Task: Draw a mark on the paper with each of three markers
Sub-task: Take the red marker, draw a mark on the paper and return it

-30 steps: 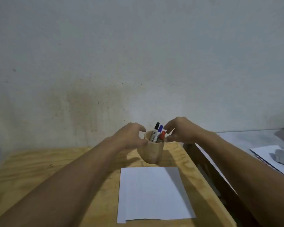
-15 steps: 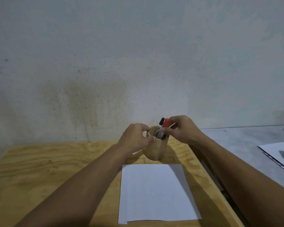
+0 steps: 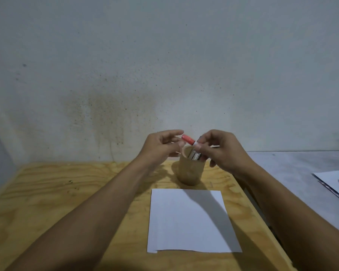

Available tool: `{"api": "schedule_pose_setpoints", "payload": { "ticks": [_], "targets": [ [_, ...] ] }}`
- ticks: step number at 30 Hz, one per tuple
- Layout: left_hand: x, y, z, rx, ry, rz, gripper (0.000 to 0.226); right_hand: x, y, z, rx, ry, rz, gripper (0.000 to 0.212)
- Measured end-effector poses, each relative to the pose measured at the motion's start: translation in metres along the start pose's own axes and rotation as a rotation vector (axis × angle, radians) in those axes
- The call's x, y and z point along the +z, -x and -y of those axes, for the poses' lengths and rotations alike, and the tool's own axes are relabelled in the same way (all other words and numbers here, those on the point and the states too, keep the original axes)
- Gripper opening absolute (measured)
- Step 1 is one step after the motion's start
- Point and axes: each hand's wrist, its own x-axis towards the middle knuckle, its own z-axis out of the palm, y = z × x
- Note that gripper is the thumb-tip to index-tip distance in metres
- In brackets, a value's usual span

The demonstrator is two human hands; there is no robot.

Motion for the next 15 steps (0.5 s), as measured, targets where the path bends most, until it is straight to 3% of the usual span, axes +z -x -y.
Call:
{"api": "schedule_pose_setpoints", "payload": {
  "ticks": [3,8,13,15],
  "targets": [
    [-0.011,0.011,0.004,-0.03,0.092,0.09,0.031,0.015,0.006,-0.006,0.056,-0.051,0.101,0.021],
    [-0.016,0.028,0.021,-0.045,0.027,-0.044,0.013,0.039,0.013,-0.013,0.019,-0.026,0.095,0.022],
    [-0.024,0.035,0.035,-0.141,0.031,-0.165,0.014,0.054,0.026,-0.022,-0.238,0.383,-0.034,0.014],
    [-0.034,0.038,0.04,-0.19,-0.007,-0.209,0.014,0.053,0.029,-0.028,-0.201,0.442,-0.057,0.011]
  ]
}}
